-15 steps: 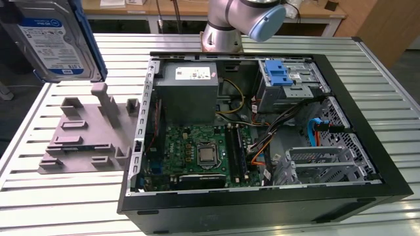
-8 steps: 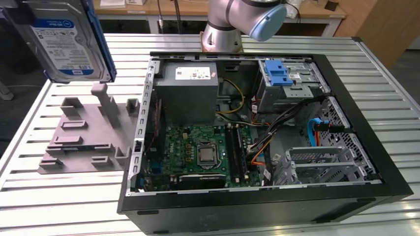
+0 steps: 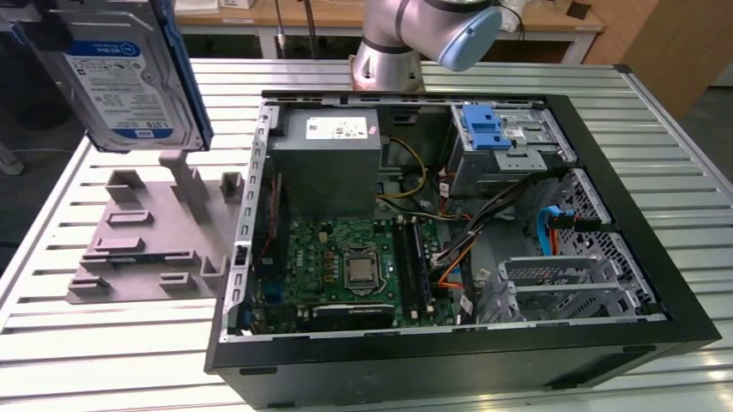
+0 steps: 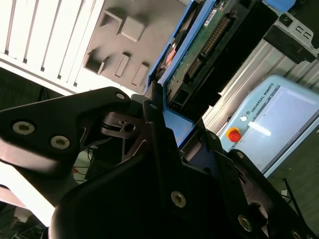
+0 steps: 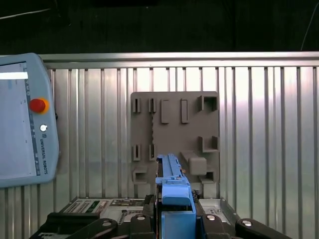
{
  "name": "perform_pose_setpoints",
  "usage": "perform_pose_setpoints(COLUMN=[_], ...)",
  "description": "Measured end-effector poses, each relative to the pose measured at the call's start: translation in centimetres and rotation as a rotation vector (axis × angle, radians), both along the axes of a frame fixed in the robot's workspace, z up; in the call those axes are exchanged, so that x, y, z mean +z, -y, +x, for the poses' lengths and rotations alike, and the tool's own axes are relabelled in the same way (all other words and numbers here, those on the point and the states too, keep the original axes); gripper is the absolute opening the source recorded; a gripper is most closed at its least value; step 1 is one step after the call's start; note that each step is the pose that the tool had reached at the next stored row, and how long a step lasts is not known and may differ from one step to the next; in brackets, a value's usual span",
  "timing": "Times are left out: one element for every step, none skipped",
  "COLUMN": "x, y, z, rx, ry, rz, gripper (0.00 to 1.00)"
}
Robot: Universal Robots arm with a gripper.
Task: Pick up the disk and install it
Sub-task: 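Pick up the disk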
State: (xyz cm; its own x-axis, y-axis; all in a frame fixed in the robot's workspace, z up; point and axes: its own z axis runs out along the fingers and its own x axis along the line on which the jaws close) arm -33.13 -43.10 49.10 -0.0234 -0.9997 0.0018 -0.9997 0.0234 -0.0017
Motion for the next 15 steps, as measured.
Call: perform_pose_setpoints(x=[0.00, 0.00, 0.00, 0.00, 0.00, 0.00, 0.00, 0.00, 0.00, 0.00, 0.00, 0.00, 0.00, 0.00, -0.01], y=[0.15, 0.28, 0.42, 0.55, 0.69, 0.82, 0.95, 1.09, 1.22, 1.35, 1.48, 1.61, 1.74, 1.86, 1.91], z=[0.13, 0.28, 0.45, 0.62, 0.80, 0.97, 1.15, 1.32, 1.50, 1.68, 1.85, 2.03, 2.24, 2.47, 2.71], rx=[0.000, 0.000, 0.000, 0.000, 0.000, 0.000, 0.000, 0.000, 0.000, 0.000, 0.000, 0.000, 0.000, 0.000, 0.000], ry=[0.0000, 0.0000, 0.0000, 0.0000, 0.0000, 0.0000, 0.0000, 0.0000, 0.0001, 0.0000, 0.0000, 0.0000, 0.0001, 0.0000, 0.0001], rz=[0.0000, 0.0000, 0.0001, 0.0000, 0.0000, 0.0000, 0.0001, 0.0001, 0.0001, 0.0001, 0.0000, 0.0001, 0.0001, 0.0001, 0.0001], gripper=[0.36, 0.36, 0.36, 0.36, 0.36, 0.36, 0.36, 0.36, 0.36, 0.36, 0.36, 0.36, 0.36, 0.36, 0.36])
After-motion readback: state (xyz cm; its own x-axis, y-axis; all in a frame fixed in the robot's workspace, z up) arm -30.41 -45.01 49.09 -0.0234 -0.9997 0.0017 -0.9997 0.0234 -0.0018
